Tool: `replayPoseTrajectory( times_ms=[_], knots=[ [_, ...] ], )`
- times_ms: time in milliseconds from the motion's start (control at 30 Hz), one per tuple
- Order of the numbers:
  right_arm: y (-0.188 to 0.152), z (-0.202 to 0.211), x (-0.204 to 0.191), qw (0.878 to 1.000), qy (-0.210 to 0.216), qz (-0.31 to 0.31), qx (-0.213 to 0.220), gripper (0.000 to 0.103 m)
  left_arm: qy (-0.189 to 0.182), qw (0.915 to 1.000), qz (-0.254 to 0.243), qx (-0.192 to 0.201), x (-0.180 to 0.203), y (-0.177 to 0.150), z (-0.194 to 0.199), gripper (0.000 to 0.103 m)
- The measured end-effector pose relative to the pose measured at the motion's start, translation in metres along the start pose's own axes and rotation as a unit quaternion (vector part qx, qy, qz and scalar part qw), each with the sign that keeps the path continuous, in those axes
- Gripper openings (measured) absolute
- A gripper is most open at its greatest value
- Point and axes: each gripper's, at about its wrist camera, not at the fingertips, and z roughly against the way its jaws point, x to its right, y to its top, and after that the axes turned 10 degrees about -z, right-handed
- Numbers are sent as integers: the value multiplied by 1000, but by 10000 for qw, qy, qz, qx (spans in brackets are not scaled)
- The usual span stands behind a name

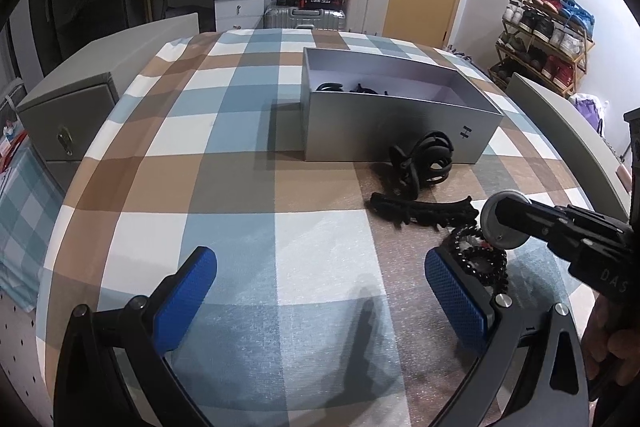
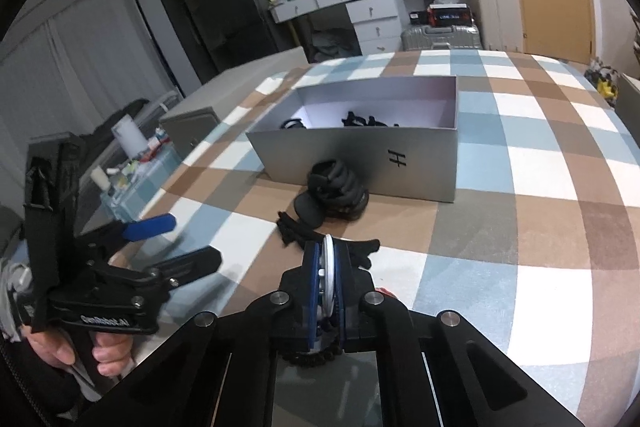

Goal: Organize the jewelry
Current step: 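Close the right gripper on the white badge and lift it, then close the left gripper on the red-capped clear holder while the right gripper holds the badge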

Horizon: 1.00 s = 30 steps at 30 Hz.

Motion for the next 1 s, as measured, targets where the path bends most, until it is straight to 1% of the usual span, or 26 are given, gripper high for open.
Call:
replayPoseTrajectory(
  times_ms=[167,233,300,400,467,533,633,667,700,767,800,833,867,933,967,1000],
  knots=[
    [9,16,21,9970,439,-557,301,7,-44,9999,-151,59,8,5,3,101],
    [13,22,29,9946,565,-765,407,7,-123,9996,-228,92,13,9,5,101],
    [15,29,37,9932,588,-867,507,7,-270,9990,-335,121,18,13,7,101],
    [15,36,42,9928,494,-887,631,7,-471,9964,-662,221,35,20,10,101],
    [14,41,47,9922,439,-925,704,7,-639,9929,-963,270,50,26,10,101],
    [13,46,53,9916,396,-965,760,7,-896,9886,-1188,207,62,32,6,101],
    [11,51,61,9907,365,-1045,798,7,-1519,9771,-1492,12,83,41,-2,101],
    [10,53,64,9905,338,-1058,814,7,-1639,9731,-1622,-15,92,44,-5,101],
    [9,54,66,9904,310,-1061,831,7,-1667,9707,-1728,-38,97,45,-6,101],
    [7,57,70,9901,290,-1081,851,7,-1558,9674,-1991,-113,110,49,-13,101],
    [6,59,72,9897,292,-1098,867,7,-1550,9666,-2039,-131,114,49,-15,96],
    [5,61,74,9894,304,-1116,882,7,-1603,9654,-2049,-182,116,51,-19,89],
    [4,62,76,9891,307,-1128,894,7,-1675,9645,-2025,-270,117,52,-23,86],
    [2,65,79,9888,293,-1134,925,7,-1778,9633,-1972,-399,117,53,-30,69],
    [2,66,80,9886,286,-1137,942,7,-1787,9629,-1969,-450,118,52,-32,65],
    [2,67,81,9885,285,-1145,951,7,-1790,9624,-1984,-490,118,51,-33,58]
  ],
)
